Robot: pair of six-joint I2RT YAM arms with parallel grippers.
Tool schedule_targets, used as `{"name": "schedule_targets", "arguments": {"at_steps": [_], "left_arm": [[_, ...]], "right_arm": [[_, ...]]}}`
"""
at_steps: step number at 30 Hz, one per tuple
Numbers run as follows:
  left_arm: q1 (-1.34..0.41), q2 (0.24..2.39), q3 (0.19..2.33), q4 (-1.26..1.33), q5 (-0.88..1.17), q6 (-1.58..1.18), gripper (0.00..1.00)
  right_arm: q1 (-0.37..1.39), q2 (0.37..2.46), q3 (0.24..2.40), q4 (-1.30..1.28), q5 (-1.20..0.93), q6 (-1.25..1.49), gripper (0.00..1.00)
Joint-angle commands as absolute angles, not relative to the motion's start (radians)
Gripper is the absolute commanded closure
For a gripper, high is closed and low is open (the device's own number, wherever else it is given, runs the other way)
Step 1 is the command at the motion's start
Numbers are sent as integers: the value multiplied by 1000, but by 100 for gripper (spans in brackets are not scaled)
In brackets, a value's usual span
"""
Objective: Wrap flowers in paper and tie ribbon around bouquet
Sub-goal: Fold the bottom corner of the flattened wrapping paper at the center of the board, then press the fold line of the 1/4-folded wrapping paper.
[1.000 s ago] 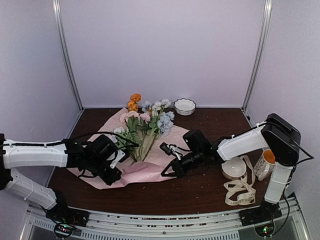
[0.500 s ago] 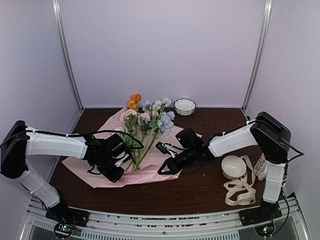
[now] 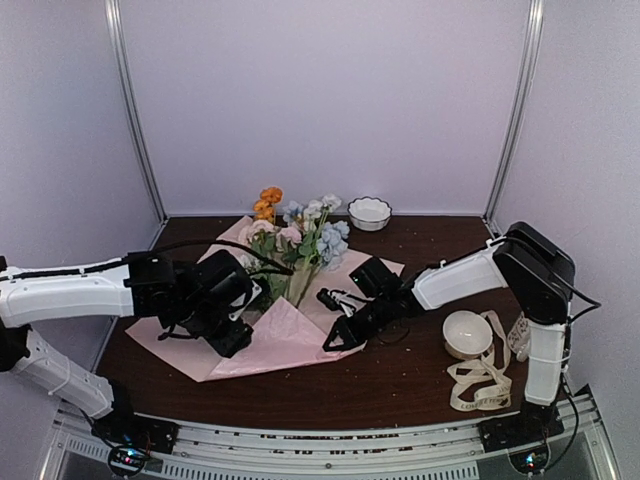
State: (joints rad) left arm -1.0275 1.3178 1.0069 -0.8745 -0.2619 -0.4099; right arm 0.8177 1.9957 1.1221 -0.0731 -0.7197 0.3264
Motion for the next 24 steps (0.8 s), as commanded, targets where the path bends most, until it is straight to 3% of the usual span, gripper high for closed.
{"name": "schedule_targets", "arguments": {"at_steps": [1, 7, 16, 19, 24], "left_arm": [[-1092, 1360, 997, -717, -152, -363, 53], [-1012, 1531, 897, -666, -137, -501, 55], [-974, 1529, 702, -521, -71, -651, 62], [-974, 1511, 650, -498, -57, -692, 62], [-974, 1483, 629, -500, -62, -691, 62]], "right_arm": [[814, 2008, 1146, -93, -695, 344, 100], [813, 1996, 1149, -111, -691, 351, 100], [814, 1894, 1153, -174, -694, 289, 88], [815, 1801, 1116, -90, -749, 321, 82], [849, 1743, 1125, -103, -740, 323, 80]]}}
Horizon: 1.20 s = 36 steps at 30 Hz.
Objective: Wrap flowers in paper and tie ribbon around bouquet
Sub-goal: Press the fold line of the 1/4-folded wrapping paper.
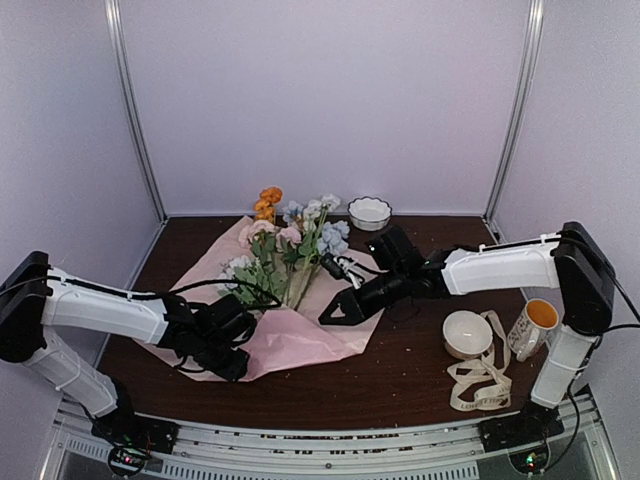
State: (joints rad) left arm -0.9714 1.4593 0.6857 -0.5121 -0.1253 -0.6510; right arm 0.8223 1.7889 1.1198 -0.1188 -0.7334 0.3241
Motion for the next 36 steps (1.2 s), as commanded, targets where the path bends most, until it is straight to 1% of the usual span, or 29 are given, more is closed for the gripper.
{"name": "schedule_targets", "arguments": {"at_steps": [1, 4, 6, 9, 12, 16, 18, 22, 30, 36], "left_arm": [[-974, 1483, 628, -500, -65, -690, 62], [-974, 1486, 630, -499, -67, -689, 62], [-974, 1486, 626, -504, -71, -698, 62], [-974, 1477, 616, -526, -78, -727, 62], [-974, 1454, 594, -530, -83, -753, 62], [-974, 1440, 589, -567, -103, -769, 62], [-974, 1438, 584, -579, -104, -776, 62], [-974, 1443, 570, -583, -100, -777, 62], [-974, 1442, 570, -639, -122, -768, 62], [-974, 1392, 543, -656, -117, -789, 62]], "right_arm": [[865, 1749, 1124, -92, -747, 321, 80], [924, 1819, 1154, -40, -843, 356, 82], [960, 1891, 1220, -60, -912, 373, 84], [978, 1973, 1287, -96, -933, 378, 86], [979, 2042, 1329, -78, -902, 404, 88], [968, 2136, 1436, -337, -706, 304, 89], [954, 2136, 1409, -370, -678, 296, 89], [921, 2083, 1289, -399, -612, 270, 89], [813, 1968, 1073, -390, -541, 280, 89], [768, 1924, 1005, -395, -533, 247, 89]]}}
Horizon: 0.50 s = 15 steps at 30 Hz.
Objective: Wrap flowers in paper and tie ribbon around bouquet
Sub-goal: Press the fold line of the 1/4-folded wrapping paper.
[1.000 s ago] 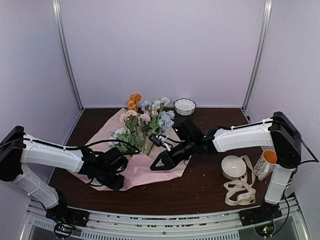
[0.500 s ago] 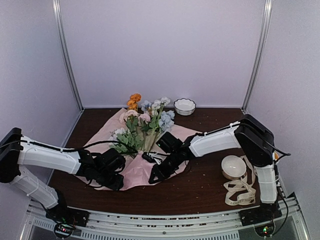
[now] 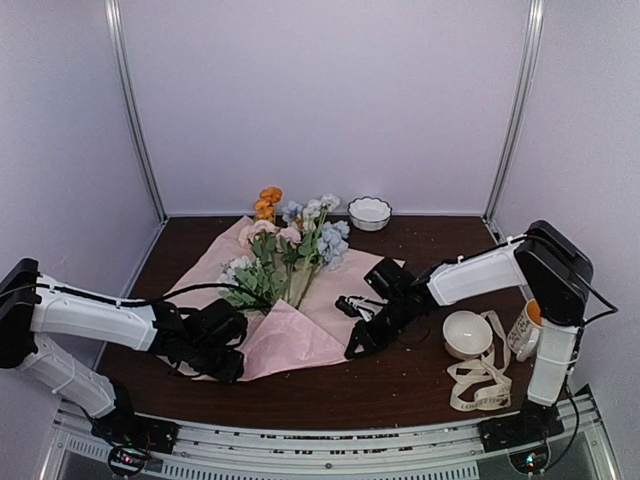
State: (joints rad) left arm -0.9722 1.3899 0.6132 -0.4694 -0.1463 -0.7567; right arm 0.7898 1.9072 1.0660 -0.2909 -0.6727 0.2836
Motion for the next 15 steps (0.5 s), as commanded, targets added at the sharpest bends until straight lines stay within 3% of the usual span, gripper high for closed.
{"name": "schedule_targets", "arguments": {"at_steps": [1, 10, 15], "left_arm": [[-974, 1382, 543, -656, -118, -789, 62], [-974, 1376, 531, -630, -113, -790, 61], [-974, 1376, 534, -611, -113, -796, 61]], "right_arm": [[768, 1925, 1003, -399, -543, 241, 89], [786, 1776, 1136, -480, -566, 212, 89], [898, 1785, 1265, -421, -679, 223, 88]]}}
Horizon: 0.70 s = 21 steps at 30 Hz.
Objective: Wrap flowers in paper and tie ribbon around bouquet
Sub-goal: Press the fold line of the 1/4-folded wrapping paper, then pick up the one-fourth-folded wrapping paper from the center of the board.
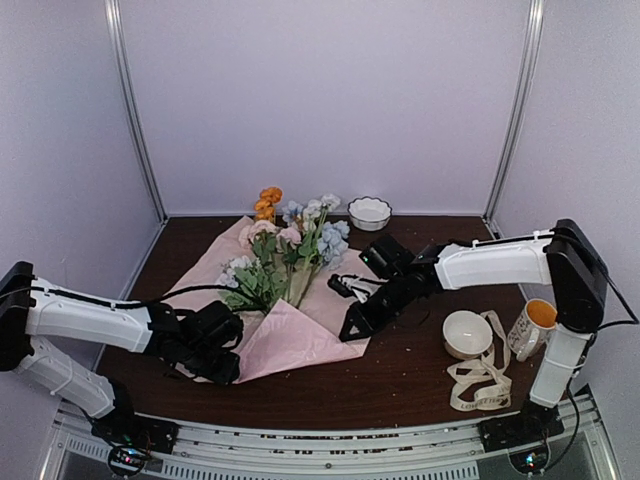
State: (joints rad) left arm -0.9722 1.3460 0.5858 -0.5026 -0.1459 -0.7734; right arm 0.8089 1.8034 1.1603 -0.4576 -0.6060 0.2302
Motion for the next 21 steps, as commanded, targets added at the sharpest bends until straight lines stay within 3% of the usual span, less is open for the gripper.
{"name": "schedule_targets", "arguments": {"at_steps": [1, 8, 16, 21], "left_arm": [[-975, 1376, 534, -606, -113, -797, 61], [-974, 1348, 520, -595, -122, -820, 61], [-974, 1348, 553, -606, -133, -808, 61], [-970, 1295, 644, -667, -131, -747, 49]], "right_arm": [[921, 1815, 1293, -391, -721, 242, 88], [971, 2108, 1555, -286, -827, 419, 91], [994, 2325, 1685, -346, -829, 446, 95], [993, 2380, 1726, -450, -755, 424, 97]]}}
